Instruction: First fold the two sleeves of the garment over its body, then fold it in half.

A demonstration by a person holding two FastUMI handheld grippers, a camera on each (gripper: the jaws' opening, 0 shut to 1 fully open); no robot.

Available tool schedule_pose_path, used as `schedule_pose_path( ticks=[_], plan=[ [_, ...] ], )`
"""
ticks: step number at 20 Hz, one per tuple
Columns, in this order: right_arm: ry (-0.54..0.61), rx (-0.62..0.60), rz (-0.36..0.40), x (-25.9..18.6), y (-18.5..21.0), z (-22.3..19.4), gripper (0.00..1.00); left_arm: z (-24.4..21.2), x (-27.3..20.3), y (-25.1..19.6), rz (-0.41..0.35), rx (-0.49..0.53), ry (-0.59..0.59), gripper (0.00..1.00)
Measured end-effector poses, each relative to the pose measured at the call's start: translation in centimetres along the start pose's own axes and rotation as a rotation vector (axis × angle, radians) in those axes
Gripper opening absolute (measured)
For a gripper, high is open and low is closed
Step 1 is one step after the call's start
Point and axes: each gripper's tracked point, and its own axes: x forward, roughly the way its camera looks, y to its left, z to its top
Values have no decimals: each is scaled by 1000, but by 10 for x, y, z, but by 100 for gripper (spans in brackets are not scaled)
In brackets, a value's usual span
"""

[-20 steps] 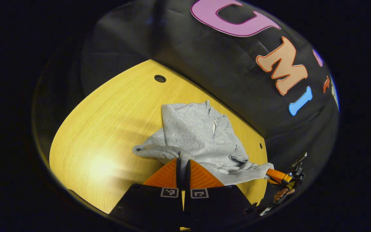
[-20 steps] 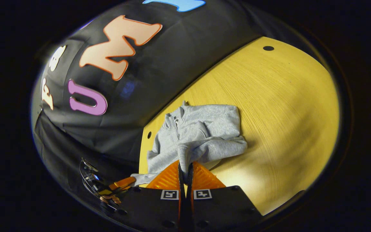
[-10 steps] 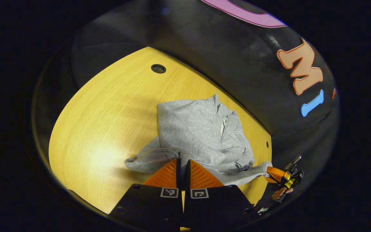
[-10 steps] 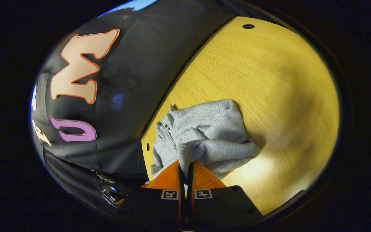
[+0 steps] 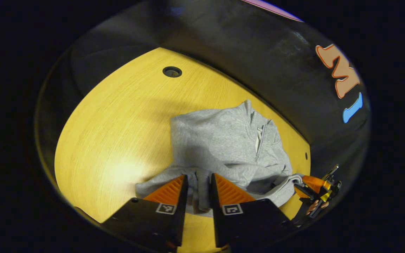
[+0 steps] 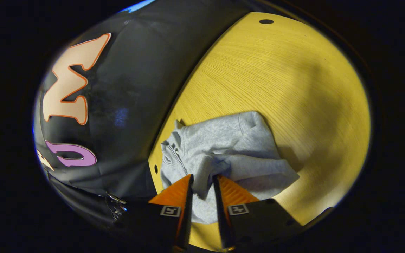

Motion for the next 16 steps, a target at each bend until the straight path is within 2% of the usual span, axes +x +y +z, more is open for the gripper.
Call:
schedule_pose_path(
  ticks=[1, 2, 3, 4, 7, 8, 9, 10, 11, 12, 13, 15, 16],
  plan=[
    [-37, -23, -4, -1, 3, 7, 46, 9, -2, 0, 12, 26, -30, 38],
    [-75, -46, -7, -1, 6, 15, 60, 17, -5, -1, 24, 50, -66, 48],
    [-113, -68, -12, -7, 10, 24, 82, 26, -9, -1, 46, 74, -104, 48],
    [-145, -95, -13, -9, 14, 32, 97, 37, -15, 0, 72, 103, -157, 62],
    [-226, -209, -37, -26, 15, 44, 97, 77, -41, -10, 126, 221, -339, 81],
    [-265, -248, -54, -30, 14, 49, 92, 88, -53, -14, 143, 263, -397, 93],
    [-295, -278, -57, -38, 16, 53, 92, 98, -64, -20, 155, 299, -451, 95],
    [-316, -303, -56, -48, 21, 53, 93, 105, -77, -28, 162, 326, -499, 95],
    [-338, -337, -52, -57, 24, 53, 98, 110, -91, -35, 162, 345, -543, 96],
    [-371, -388, -55, -65, 26, 54, 98, 113, -102, -43, 156, 357, -589, 96],
    [-415, -451, -73, -76, 26, 56, 93, 115, -115, -51, 146, 368, -635, 96],
    [-507, -589, -95, -96, 30, 57, 93, 114, -133, -60, 156, 411, -708, 96],
    [-543, -651, -100, -108, 35, 53, 98, 111, -145, -61, 175, 438, -735, 95]
  ],
)
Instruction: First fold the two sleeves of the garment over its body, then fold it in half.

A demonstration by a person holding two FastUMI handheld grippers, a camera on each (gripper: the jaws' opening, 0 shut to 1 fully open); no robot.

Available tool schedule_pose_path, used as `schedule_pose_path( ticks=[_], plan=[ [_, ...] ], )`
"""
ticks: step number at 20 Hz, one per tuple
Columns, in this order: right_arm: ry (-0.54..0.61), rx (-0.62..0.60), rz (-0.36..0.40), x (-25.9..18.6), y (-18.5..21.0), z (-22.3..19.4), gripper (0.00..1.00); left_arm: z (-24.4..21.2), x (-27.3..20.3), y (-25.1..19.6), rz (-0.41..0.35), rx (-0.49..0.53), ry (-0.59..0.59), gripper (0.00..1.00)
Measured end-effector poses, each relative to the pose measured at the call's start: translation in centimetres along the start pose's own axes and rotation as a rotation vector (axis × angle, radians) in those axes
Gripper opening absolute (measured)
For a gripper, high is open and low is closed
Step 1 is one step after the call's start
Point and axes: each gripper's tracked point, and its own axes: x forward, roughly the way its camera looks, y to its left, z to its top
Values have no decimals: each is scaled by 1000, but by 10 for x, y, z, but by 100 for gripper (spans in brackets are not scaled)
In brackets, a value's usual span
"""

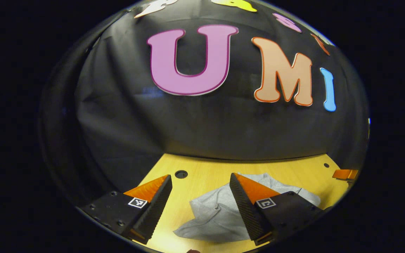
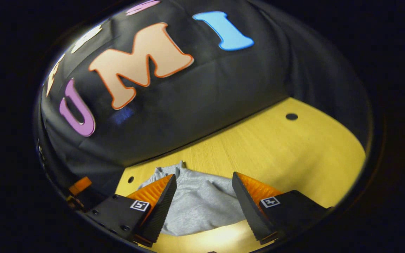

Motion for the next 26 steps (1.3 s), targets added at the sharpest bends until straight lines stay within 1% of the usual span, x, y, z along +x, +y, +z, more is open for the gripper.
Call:
schedule_pose_path(
  ticks=[2, 5, 6, 7, 8, 9, 10, 11, 14, 16, 17, 18, 20, 21, 23, 26],
  plan=[
    [-69, -90, 13, -21, 9, 11, 98, 7, -22, -6, -8, 37, -43, 95],
    [-149, -158, 41, -50, 26, 21, 98, 8, -56, -18, -44, 62, -99, 95],
    [-173, -168, 48, -57, 28, 21, 94, 7, -66, -20, -47, 74, -120, 96],
    [-201, -177, 55, -65, 32, 22, 94, 5, -77, -22, -45, 86, -141, 96],
    [-226, -193, 56, -73, 33, 21, 98, 3, -87, -23, -39, 97, -159, 96],
    [-251, -217, 55, -79, 34, 21, 98, 0, -95, -23, -33, 106, -178, 96],
    [-274, -245, 53, -84, 36, 20, 94, -3, -102, -21, -22, 109, -183, 96],
    [-296, -277, 52, -88, 40, 19, 98, -6, -107, -20, -15, 110, -188, 96],
    [-338, -346, 71, -109, 52, 17, 98, -13, -111, -21, -6, 76, -162, 96],
    [-354, -363, 94, -118, 63, 14, 98, -16, -110, -20, -7, 62, -150, 96],
    [-359, -371, 104, -121, 68, 14, 96, -14, -109, -21, -14, 56, -151, 96],
    [-364, -378, 113, -123, 72, 11, 99, -12, -110, -22, -20, 54, -157, 96],
    [-380, -383, 129, -124, 81, 9, 99, -8, -110, -18, -20, 58, -171, 96],
    [-377, -383, 129, -125, 83, 8, 96, -6, -110, -17, -17, 60, -170, 96],
    [-382, -379, 133, -129, 84, 10, 99, -2, -111, -15, -18, 52, -181, 96],
    [-384, -372, 134, -128, 86, 10, 99, -3, -111, -10, -11, 54, -178, 96]
  ],
)
